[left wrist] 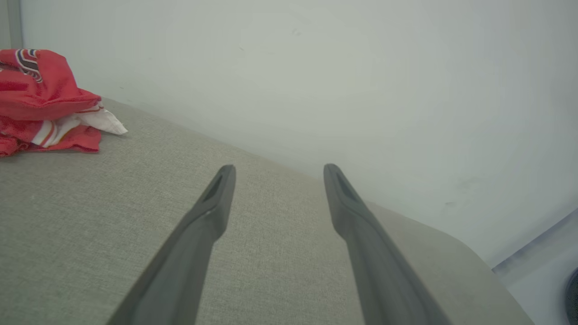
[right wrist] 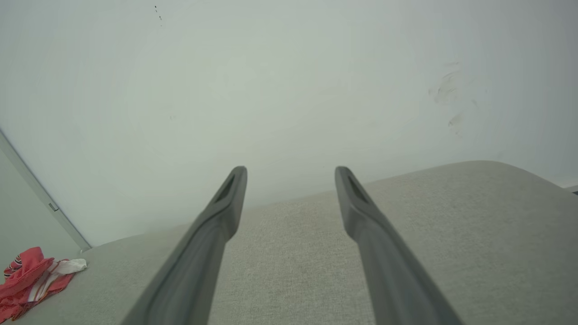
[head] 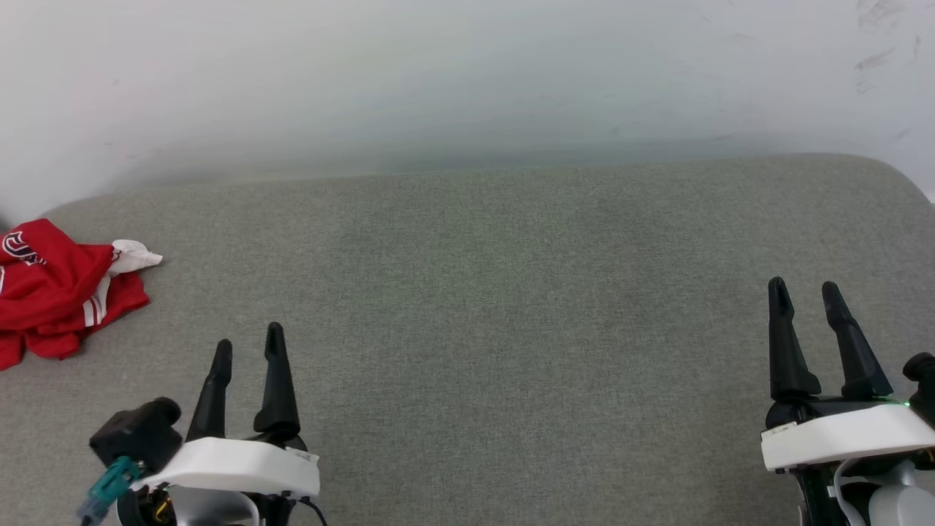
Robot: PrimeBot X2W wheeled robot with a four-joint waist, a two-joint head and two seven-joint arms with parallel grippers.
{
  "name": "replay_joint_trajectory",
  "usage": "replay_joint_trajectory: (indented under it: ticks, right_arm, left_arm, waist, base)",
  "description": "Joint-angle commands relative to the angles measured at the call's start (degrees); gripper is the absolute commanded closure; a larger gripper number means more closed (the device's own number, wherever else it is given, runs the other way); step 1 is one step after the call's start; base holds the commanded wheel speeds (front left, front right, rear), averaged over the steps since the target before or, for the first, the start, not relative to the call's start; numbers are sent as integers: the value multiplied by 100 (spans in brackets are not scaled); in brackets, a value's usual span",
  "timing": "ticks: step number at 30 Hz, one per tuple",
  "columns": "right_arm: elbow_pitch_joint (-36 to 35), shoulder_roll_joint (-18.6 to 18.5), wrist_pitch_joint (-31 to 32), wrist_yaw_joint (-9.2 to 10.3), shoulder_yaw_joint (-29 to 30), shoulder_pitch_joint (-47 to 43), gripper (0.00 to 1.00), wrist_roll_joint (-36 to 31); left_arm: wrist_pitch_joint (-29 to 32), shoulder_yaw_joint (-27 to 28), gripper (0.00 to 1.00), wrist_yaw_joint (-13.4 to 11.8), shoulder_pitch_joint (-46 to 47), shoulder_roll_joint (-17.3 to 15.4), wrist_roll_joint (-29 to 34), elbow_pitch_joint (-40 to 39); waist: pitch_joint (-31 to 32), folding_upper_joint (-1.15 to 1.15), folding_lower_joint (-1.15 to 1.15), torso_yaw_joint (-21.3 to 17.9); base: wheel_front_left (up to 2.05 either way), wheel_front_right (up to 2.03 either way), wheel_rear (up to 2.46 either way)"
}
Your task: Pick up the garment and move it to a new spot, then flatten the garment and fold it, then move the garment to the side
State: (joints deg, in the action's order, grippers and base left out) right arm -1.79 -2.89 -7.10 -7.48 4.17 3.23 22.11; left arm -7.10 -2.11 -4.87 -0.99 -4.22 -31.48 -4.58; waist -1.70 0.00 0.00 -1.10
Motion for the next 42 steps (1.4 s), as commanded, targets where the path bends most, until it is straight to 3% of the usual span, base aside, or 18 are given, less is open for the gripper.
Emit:
replay_joint_trajectory:
  ticks: [1,11,20,32,42]
  right_arm:
    - [-106,-3,-58,-2,-5,65,0,-223]
    - [7,-2,-213,-1,-135,-4,0,-1144]
    - [-66,-1,-332,-1,-264,-31,0,-1829]
    - [36,1,-479,-1,-426,-72,0,-2203]
    - [337,3,-598,-1,-331,-138,0,-1589]
  left_arm:
    - [-57,-142,0,-112,-10,-121,244,-91]
    - [-210,-1083,0,-854,20,-611,803,105]
    - [-337,-1238,0,-916,-24,-672,1044,325]
    - [-483,-1084,0,-503,-147,-481,1369,55]
    - [-598,-73,0,468,-404,61,1374,80]
  waist:
    - [-4,0,0,-4]
    - [-28,0,0,-27]
    - [-36,0,0,-48]
    - [-42,0,0,-61]
    - [-36,0,0,-75]
  base:
    - [0,0,0]
    - [0,0,0]
    - [0,0,0]
    - [0,0,0]
    - [0,0,0]
